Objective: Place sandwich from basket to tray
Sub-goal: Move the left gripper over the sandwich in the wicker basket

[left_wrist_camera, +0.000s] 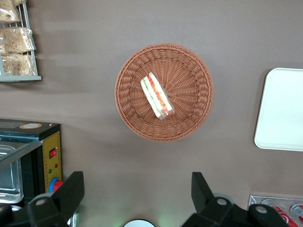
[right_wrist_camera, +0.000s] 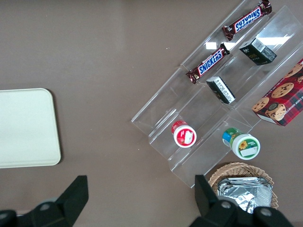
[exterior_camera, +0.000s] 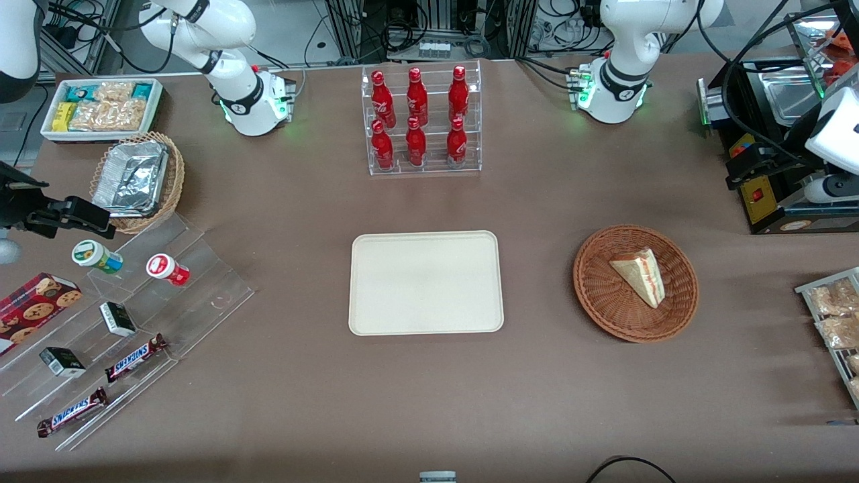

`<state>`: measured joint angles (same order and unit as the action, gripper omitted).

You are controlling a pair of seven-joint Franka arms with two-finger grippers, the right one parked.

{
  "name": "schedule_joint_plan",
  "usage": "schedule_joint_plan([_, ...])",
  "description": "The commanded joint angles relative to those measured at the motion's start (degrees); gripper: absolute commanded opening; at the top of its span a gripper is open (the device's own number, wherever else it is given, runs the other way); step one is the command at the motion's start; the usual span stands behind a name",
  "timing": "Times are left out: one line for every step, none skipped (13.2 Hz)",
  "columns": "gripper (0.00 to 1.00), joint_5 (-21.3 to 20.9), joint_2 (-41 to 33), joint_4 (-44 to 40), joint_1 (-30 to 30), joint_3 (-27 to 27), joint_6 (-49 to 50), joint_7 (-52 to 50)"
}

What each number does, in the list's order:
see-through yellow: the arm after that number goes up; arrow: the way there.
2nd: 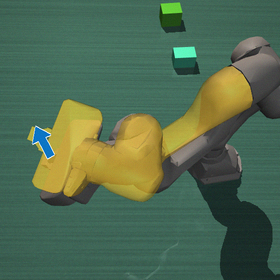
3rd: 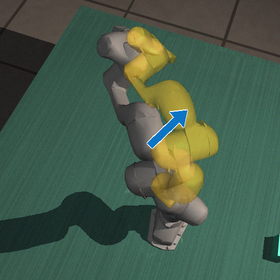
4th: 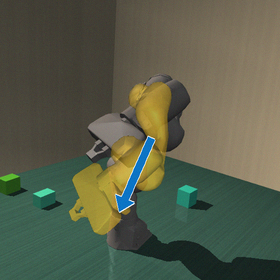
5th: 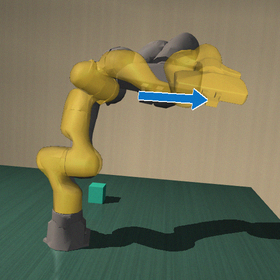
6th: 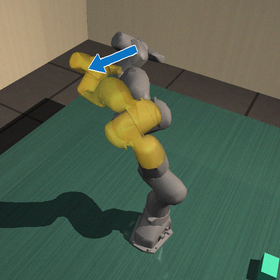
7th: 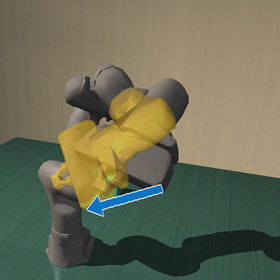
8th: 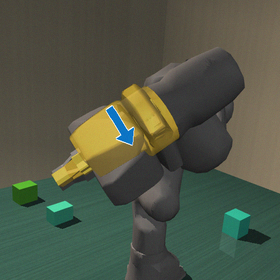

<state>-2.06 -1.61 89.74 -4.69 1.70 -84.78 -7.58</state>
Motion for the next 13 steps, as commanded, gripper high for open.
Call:
schedule_joint_plan([1.0, 0.2, -0.1, -0.2, -0.1, 0.1, 0.3, 0.5])
schedule_joint_plan([1.0, 0.2, 0.0, -0.1, -0.1, 0.1, 0.2, 0.6])
schedule_joint_plan([1.0, 0.1, 0.2, 0.5, -0.2, 0.2, -0.3, 0.5])
schedule_joint_plan([1.0, 0.1, 0.5, 1.7, -0.2, 0.2, -1.7, 0.1])
schedule_joint_plan([1.0, -0.2, 0.5, 4.9, -0.2, 0.2, -3.6, -0.1])
schedule_joint_plan([1.0, -0.4, 0.2, 8.6, -0.2, 0.2, -7.7, -0.1])
schedule_joint_plan([1.0, -0.4, 0.1, 11.7, -0.2, 0.2, -11.4, -0.4])
schedule_joint_plan([1.0, -0.4, 0.2, 14.4, -0.2, 0.2, -14.2, -1.3])
schedule_joint_plan([1.0, -0.4, 0.5, 16.1, -0.2, 0.2, -16.2, -3.6])
schedule_joint_plan([1.0, -0.4, 1.0, 17.8, -0.2, 0.2, -18.6, -6.2])
schedule_joint_plan([1.0, -0.4, 1.5, 19.1, -0.2, 0.2, -20.7, -9.3])
schedule_joint_plan([1.0, -0.4, 2.0, 20.6, -0.2, 0.2, -22.4, -11.6])
schedule_joint_plan([1.0, -0.5, 2.6, 21.8, -0.2, 0.2, -24.5, -13.8])
